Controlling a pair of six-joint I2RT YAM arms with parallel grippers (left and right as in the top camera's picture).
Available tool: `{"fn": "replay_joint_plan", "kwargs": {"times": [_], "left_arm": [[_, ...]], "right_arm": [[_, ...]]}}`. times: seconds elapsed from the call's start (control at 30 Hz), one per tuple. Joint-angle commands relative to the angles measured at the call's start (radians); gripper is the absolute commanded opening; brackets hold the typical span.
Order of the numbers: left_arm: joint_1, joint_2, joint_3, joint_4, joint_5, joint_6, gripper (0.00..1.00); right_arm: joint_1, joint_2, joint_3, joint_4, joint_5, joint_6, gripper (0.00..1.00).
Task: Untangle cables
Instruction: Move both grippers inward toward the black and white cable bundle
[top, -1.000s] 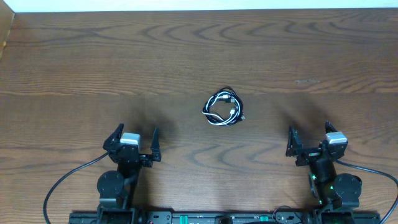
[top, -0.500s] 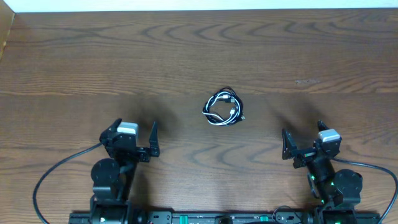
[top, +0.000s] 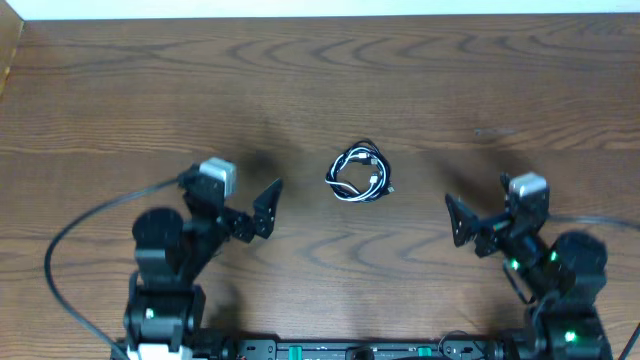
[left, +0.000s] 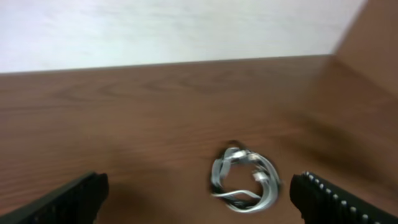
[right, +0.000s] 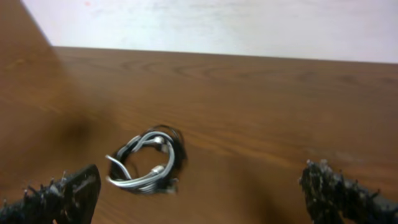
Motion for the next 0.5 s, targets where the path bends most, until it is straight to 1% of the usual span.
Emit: {"fn": "replay_joint_plan", "kwargs": {"times": [0.0, 0.2, 0.27, 0.4, 0.47], "left_arm": [[-0.036, 0.116, 0.131, -0.06, 0.12, -0.053, 0.98], [-0.128, 0.329, 0.348, -0.23, 0.112, -0.053, 0.98], [-0.157, 0.4, 0.418, -0.296, 0.081, -0.053, 0.98], [-0.209, 0.547, 0.558, -0.459, -0.031, -0.053, 0.98], [-0.225, 0.618, 0.611, -0.512, -0.063, -0.053, 0.98]], "right_arm": [[0.005, 0.132, 0.146, -0.049, -0.101, -0.008, 0.99], [0.005, 0.359, 0.39, -0.259, -0.124, -0.008, 0.99], [0.005, 0.413, 0.45, -0.315, -0.124, -0.008, 0.99], [0.008, 0.528, 0.561, -0.425, -0.124, -0.008, 0.99], [0.015, 0.58, 0.602, -0.473, -0.114, -0.008, 0.99]]}}
